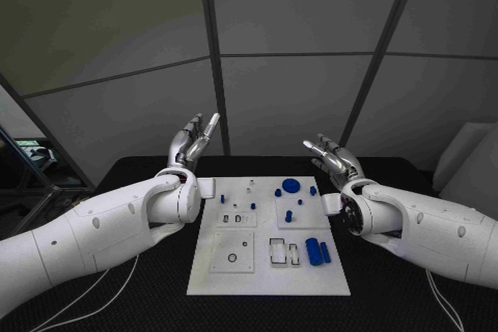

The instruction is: Assemble the parts on the task board

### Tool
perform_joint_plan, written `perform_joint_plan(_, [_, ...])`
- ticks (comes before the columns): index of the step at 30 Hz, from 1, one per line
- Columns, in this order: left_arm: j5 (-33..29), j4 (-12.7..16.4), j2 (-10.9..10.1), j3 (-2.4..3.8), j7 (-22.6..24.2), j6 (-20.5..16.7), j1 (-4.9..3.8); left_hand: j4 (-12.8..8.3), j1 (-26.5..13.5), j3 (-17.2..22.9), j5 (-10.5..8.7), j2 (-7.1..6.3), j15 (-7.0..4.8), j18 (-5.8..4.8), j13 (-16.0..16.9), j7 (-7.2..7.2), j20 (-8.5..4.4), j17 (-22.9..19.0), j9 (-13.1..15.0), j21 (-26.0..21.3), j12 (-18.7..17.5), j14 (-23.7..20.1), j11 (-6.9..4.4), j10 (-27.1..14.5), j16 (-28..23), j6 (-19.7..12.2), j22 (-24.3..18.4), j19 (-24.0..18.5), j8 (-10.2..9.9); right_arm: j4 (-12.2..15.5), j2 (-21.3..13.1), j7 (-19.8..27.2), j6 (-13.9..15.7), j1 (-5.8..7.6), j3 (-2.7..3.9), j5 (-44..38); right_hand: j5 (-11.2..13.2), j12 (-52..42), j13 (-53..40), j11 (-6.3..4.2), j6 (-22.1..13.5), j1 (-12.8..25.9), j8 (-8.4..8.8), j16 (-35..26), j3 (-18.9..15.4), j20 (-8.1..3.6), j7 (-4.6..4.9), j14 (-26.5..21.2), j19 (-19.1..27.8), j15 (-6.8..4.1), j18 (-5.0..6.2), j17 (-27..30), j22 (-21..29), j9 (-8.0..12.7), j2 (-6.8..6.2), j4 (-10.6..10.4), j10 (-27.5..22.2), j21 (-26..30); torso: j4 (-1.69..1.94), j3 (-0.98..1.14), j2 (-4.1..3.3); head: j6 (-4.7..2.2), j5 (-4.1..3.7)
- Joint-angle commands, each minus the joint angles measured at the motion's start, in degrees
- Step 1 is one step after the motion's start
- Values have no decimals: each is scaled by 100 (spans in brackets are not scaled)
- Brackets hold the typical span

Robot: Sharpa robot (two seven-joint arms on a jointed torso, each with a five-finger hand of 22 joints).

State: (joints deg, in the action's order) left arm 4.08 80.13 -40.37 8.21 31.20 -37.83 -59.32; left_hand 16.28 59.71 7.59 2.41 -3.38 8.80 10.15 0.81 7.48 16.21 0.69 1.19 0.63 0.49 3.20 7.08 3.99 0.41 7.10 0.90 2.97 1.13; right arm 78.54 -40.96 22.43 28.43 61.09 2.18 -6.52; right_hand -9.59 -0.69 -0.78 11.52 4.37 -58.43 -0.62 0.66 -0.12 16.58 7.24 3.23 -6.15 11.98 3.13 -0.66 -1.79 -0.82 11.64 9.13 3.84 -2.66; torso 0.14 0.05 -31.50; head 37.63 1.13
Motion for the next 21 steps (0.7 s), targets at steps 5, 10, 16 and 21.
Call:
perform_joint_plan(5, [217, -2, 5, 5, 202, 231, -11, -35, 180, -4, 23, 52, 229, -22, 65, 448, 68, 74, 53, 58, 125, 394, 321, 398, 132, 327, 17, 54, 81, -215, 73, -463, -1133, 35, 39, -595, 118, -834, -344, 317, 2067, -1275, -546, 759, 140, -6, 852, 2399, -1671, 189, 321, -277, -388, -295, 19, 670, 2854, -864, 1, 1, 0, 1, 0])
perform_joint_plan(10, [218, -3, -179, 3, -4, 612, -18, -197, 484, 8, 46, 84, 531, -388, 195, 633, 59, 350, 174, 658, 382, 2137, 546, 1387, 697, 1109, 366, 1431, 296, -598, 36, -291, -612, 47, 48, -2198, 20, -1162, -352, 67, 3714, -1691, -965, 1245, 293, -3, 682, 4290, -3094, -113, 669, -369, -645, -446, -93, 735, 4278, -1570, -23, -11, -20, 152, 10])
perform_joint_plan(16, [371, 113, -370, 1, -145, 779, -30, -723, 1181, 52, 33, 99, 181, -3, 495, 594, 23, 584, 514, 1569, 1222, 4242, 516, 4226, 1340, 3463, 757, 3556, 1020, -826, 115, -472, -721, 234, 50, -3405, -132, -1026, -269, -152, 4519, -1854, -976, 1275, 551, -247, 531, 5336, -4014, -425, 737, -360, -732, -369, -283, 739, 5076, -1984, -67, -1, -92, 135, 26])
perform_joint_plan(21, [553, 349, -577, -2, -340, 956, -33, -980, 1474, 32, 44, 114, -79, 44, 524, 488, -168, 726, 548, 1850, 1392, 5166, 262, 5077, 1593, 4110, 835, 4307, 1185, -940, 167, -739, -886, 482, 50, -4440, -224, -810, -273, -298, 4898, -1819, -891, 1233, 792, -490, 411, 6021, -4486, -632, 738, -397, -829, -314, -512, 745, 5605, -2300, -85, 14, -174, 141, 25])
